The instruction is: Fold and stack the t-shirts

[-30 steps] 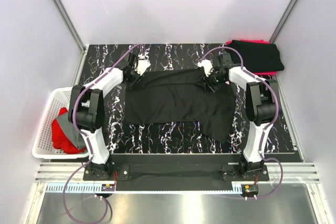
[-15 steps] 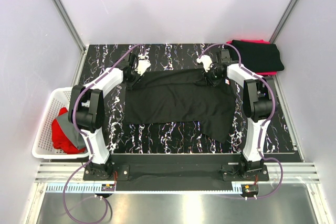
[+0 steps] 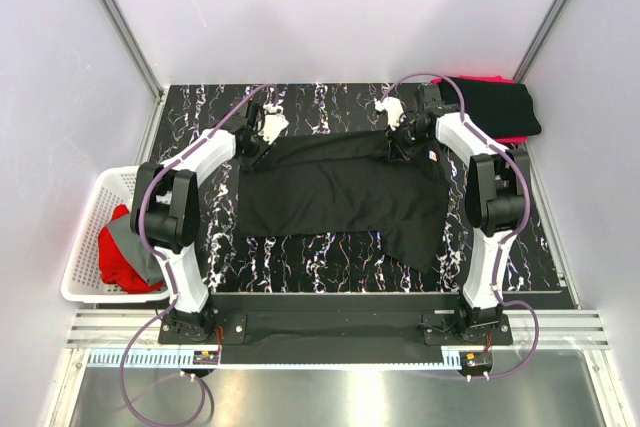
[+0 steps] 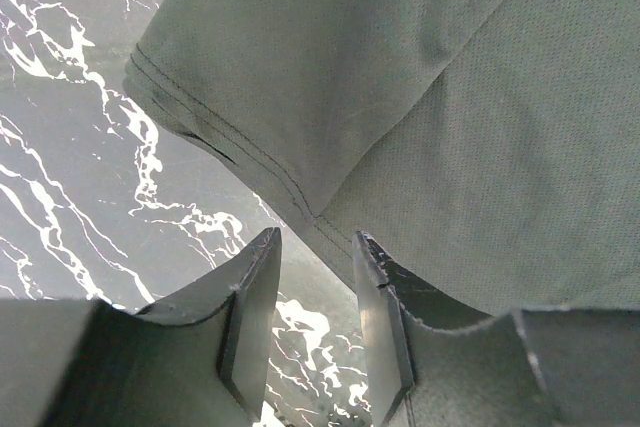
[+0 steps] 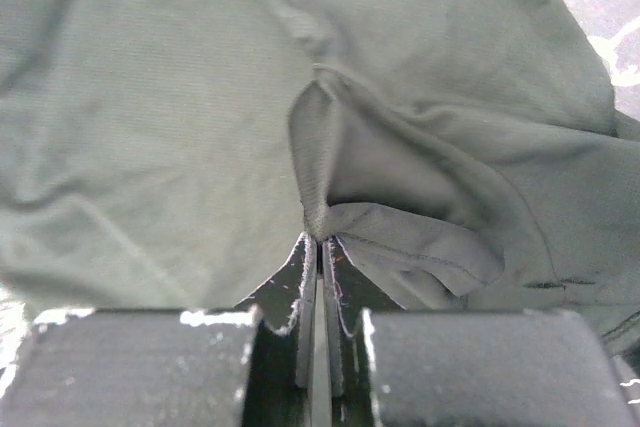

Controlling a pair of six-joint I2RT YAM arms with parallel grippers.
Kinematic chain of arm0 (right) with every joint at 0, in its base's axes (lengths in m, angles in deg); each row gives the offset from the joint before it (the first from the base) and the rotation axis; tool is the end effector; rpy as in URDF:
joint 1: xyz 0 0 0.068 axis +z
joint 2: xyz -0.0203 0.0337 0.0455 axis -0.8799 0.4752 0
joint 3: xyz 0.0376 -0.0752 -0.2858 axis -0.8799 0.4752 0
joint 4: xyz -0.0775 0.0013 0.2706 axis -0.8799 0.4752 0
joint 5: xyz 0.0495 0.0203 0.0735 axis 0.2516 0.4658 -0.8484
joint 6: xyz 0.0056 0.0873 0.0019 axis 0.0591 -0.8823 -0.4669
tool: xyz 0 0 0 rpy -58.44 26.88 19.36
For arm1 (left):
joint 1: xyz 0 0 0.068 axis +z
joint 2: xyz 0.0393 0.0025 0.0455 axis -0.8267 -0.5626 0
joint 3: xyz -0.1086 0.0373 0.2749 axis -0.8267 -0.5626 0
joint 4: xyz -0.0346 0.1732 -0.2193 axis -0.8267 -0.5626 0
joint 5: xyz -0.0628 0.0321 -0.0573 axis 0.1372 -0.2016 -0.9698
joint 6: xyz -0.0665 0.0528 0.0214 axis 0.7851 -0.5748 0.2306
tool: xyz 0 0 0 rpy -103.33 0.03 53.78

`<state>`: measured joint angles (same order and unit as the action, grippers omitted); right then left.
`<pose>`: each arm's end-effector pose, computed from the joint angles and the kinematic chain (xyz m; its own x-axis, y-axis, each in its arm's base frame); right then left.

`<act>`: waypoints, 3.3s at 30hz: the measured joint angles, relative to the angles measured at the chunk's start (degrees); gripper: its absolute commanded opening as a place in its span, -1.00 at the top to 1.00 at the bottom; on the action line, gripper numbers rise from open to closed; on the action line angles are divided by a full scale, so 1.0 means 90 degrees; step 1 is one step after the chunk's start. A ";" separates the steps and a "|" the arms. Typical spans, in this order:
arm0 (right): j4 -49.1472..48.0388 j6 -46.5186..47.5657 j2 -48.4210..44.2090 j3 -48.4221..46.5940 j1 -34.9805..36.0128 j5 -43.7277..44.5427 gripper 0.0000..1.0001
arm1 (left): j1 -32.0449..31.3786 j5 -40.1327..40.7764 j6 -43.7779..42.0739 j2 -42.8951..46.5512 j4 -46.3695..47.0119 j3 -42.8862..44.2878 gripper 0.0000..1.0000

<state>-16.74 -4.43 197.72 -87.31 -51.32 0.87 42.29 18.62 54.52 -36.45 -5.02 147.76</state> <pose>0.4726 0.1220 0.1842 -0.4470 -0.6430 -0.6219 -0.8304 0.5568 0.0213 0.4371 -0.1052 0.1866 -0.5991 0.6705 -0.4375 0.6328 0.7314 0.2544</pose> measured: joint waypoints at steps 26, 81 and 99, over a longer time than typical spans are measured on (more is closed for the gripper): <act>0.1962 -0.0464 0.0061 -0.1144 0.0165 -0.0321 0.36 | 0.0000 0.0012 -0.0187 0.0000 0.0005 0.0216 0.21; 0.1314 -0.0787 0.1134 -0.1120 -0.0736 0.0053 0.36 | -0.0058 0.0141 -0.0265 0.0000 0.0000 0.0163 0.19; 0.1518 -0.0923 0.1341 -0.1188 -0.0833 -0.0095 0.98 | -0.0087 0.0141 -0.0265 0.0000 -0.0002 0.0165 0.19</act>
<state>-3.08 -12.73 209.79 -98.00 -58.82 0.02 41.50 19.89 52.14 -36.45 -5.04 149.25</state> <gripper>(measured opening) 0.037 0.405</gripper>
